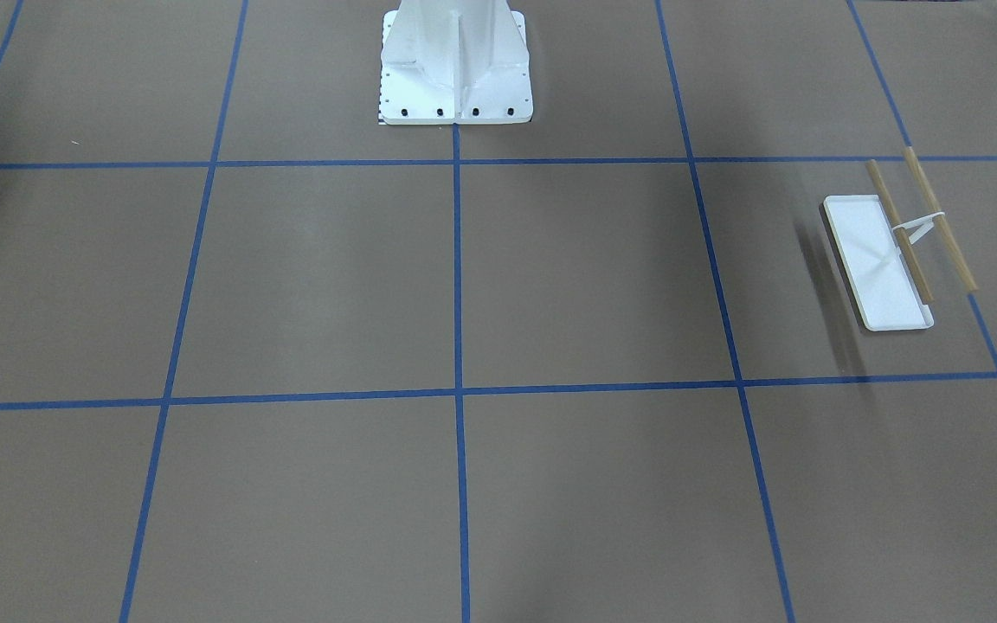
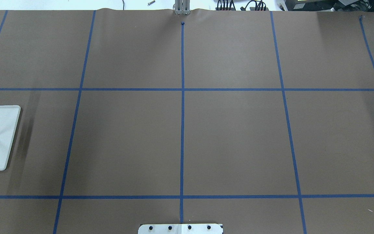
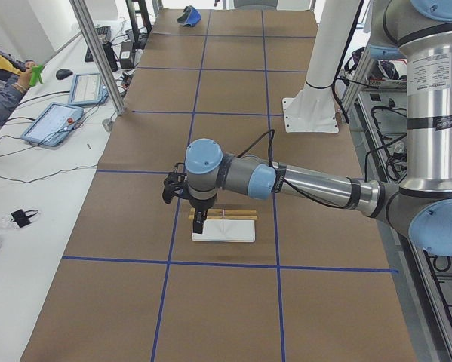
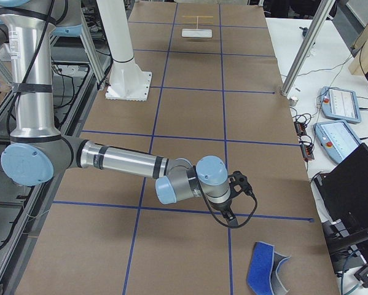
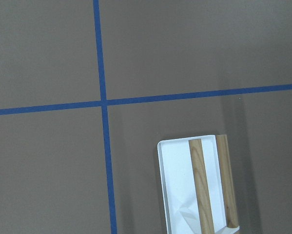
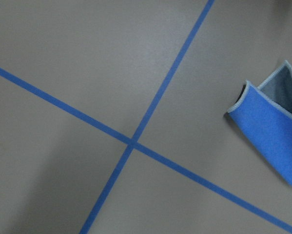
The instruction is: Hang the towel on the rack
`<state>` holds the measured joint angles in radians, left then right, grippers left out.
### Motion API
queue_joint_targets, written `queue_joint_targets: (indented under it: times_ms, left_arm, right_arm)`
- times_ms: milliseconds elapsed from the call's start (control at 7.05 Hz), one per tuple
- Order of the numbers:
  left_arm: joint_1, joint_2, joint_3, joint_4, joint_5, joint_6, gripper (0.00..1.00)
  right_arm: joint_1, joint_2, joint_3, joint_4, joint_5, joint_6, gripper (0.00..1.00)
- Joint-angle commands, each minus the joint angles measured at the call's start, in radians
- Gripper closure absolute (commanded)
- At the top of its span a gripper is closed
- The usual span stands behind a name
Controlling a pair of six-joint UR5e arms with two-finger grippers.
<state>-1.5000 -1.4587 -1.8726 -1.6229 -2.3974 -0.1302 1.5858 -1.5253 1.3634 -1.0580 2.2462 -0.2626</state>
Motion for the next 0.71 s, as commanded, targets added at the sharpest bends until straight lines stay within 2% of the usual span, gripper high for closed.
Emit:
queue_joint_targets:
  times_ms: [0, 142, 284, 426, 568]
  left_arm:
    - [0.001, 0.0, 0.0, 0.001, 0.0, -0.002, 0.02]
    - [0.001, -0.002, -0.002, 0.0, 0.0, -0.002, 0.02]
    - [0.001, -0.009, -0.002, 0.003, 0.0, -0.002, 0.02]
    - [0.001, -0.009, -0.005, 0.003, 0.0, -0.002, 0.02]
    - [0.001, -0.011, -0.005, 0.001, -0.002, -0.002, 0.02]
  right_arm:
    - [-0.024, 0.208, -0.296, 0.108, -0.116, -0.001, 0.0]
    - [-0.074, 0.277, -0.425, 0.19, -0.138, -0.003, 0.0]
    - [-0.149, 0.301, -0.493, 0.267, -0.23, -0.003, 0.0]
    - [-0.215, 0.3, -0.509, 0.31, -0.348, 0.003, 0.0]
    - [-0.248, 0.303, -0.526, 0.314, -0.391, -0.007, 0.01]
